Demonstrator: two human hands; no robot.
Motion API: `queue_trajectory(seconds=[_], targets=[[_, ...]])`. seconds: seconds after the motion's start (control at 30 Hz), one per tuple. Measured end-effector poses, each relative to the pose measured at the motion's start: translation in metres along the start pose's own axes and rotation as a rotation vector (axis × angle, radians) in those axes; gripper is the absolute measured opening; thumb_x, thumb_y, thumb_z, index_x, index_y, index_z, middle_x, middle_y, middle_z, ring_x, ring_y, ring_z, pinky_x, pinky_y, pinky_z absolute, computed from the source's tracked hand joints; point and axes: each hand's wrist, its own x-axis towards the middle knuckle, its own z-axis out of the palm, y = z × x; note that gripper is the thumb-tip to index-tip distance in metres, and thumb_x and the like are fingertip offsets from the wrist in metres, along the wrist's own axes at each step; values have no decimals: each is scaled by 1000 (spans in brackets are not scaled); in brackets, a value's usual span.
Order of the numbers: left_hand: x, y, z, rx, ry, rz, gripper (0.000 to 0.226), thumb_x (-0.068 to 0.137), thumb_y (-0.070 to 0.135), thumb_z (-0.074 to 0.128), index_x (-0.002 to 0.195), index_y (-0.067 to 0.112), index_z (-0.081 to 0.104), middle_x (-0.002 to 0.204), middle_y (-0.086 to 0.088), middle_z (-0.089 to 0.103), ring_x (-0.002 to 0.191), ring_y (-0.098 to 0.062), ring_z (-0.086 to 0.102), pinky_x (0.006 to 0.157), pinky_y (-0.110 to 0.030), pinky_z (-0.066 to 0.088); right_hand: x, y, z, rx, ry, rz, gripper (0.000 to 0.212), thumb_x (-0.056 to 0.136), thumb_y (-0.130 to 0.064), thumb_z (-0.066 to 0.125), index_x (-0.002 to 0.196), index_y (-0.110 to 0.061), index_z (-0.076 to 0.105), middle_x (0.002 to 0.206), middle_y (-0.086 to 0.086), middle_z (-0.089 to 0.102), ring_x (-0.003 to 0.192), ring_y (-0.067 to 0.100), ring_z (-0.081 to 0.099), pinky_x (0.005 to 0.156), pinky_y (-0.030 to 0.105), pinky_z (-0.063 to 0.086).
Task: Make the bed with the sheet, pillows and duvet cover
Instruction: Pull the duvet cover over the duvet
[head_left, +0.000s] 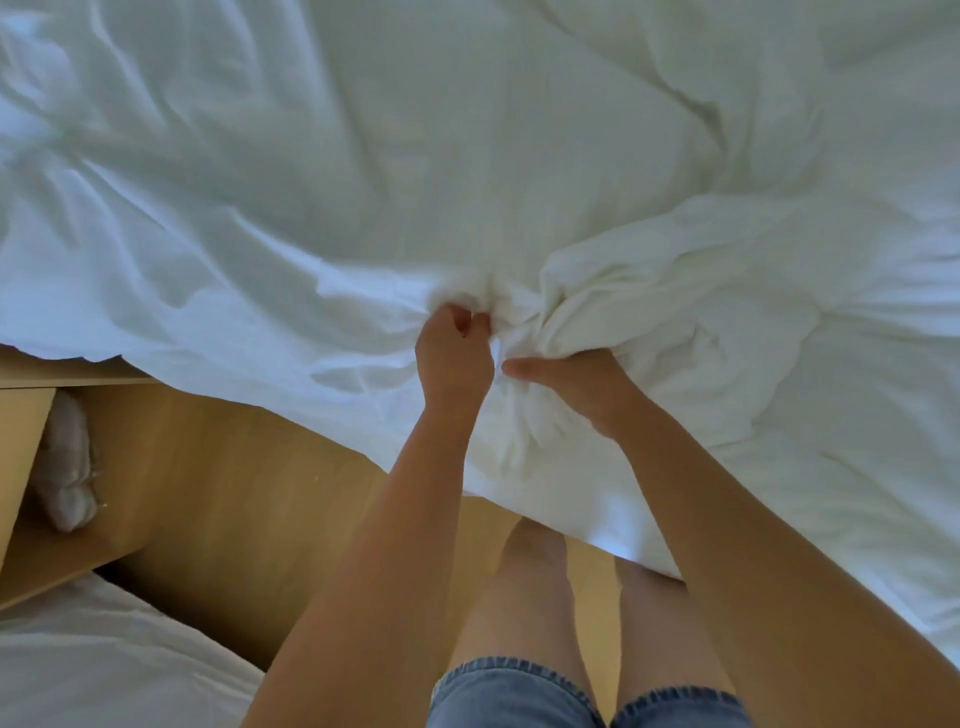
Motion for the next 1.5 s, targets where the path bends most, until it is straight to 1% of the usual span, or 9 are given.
queue_trajectory(seconds=[0.17, 0.37, 0.5, 0.73, 1.0, 1.13, 1.23, 1.37, 1.5], targets=[[-28, 13, -4, -242, -331, 55, 21, 85, 13, 55, 64, 16, 53, 53, 16, 49, 52, -1, 43, 51, -13, 37, -22, 15, 11, -15, -178, 226, 29, 45, -43, 79, 69, -29, 71, 72, -5, 66, 77, 16, 58, 66, 33, 43], [-21, -22, -21, -705, 7, -480, 25, 87, 31, 63, 73, 13, 53, 69, 1, 50, 69, -13, 48, 72, -28, 47, -23, 25, 7, 693, 69, 110, 38, 63, -15, 70, 100, -12, 67, 93, 4, 71, 89, 23, 67, 79, 36, 54], [-19, -11, -4, -1007, -173, -810, 49, 72, 50, 75, 102, 13, 63, 93, -2, 67, 84, -20, 66, 85, -37, 54, -29, 31, 7, 818, 184, 75, 47, 68, -20, 69, 113, -9, 64, 108, 8, 68, 101, 23, 66, 83, 35, 54], [30, 64, -20, -1172, -36, -635, 10, 87, 21, 51, 91, 14, 56, 82, -5, 60, 70, -25, 59, 49, -31, 51, -37, 4, 1, 730, 204, 79, 19, 89, -19, 61, 106, -17, 66, 108, 0, 70, 103, 15, 65, 89, 31, 52], [56, 52, -142, -1005, 60, -465, 27, 87, 9, 38, 62, 17, 47, 44, 11, 51, 51, -9, 52, 51, -13, 40, -121, -1, -50, 938, 260, -37, 27, 82, -17, 57, 107, -17, 66, 111, 6, 68, 104, 21, 64, 89, 44, 52], [52, 12, -149, -965, 159, -532, 26, 89, 8, 37, 73, 20, 54, 82, 9, 59, 79, -15, 54, 94, -25, 45, -149, 23, -66, 906, 242, -55, 28, 75, -18, 60, 99, -21, 75, 109, 4, 70, 100, 20, 67, 75, 40, 58], [32, 3, -125, -948, 169, -516, 15, 95, 27, 46, 99, 19, 58, 101, 2, 62, 90, -19, 60, 92, -34, 48, -133, 35, -67, 954, 356, -1, 31, 89, -11, 51, 117, -13, 63, 114, 4, 67, 107, 20, 63, 86, 36, 55], [-45, 7, -47, -1115, -82, -381, 46, 80, 61, 60, 114, 30, 62, 112, 6, 70, 97, -15, 68, 72, -30, 55, -107, 38, -50, 794, 396, 60, 20, 91, -9, 53, 106, -14, 65, 88, -1, 73, 81, 12, 69, 66, 27, 57], [-97, 34, 38, -772, -285, -401, 80, 70, 65, 67, 134, 21, 50, 129, 2, 59, 119, -20, 55, 103, -42, 42, -99, 38, -38, 767, 302, 69, 32, 84, -13, 62, 115, -11, 65, 109, 9, 70, 100, 24, 66, 87, 40, 53]])
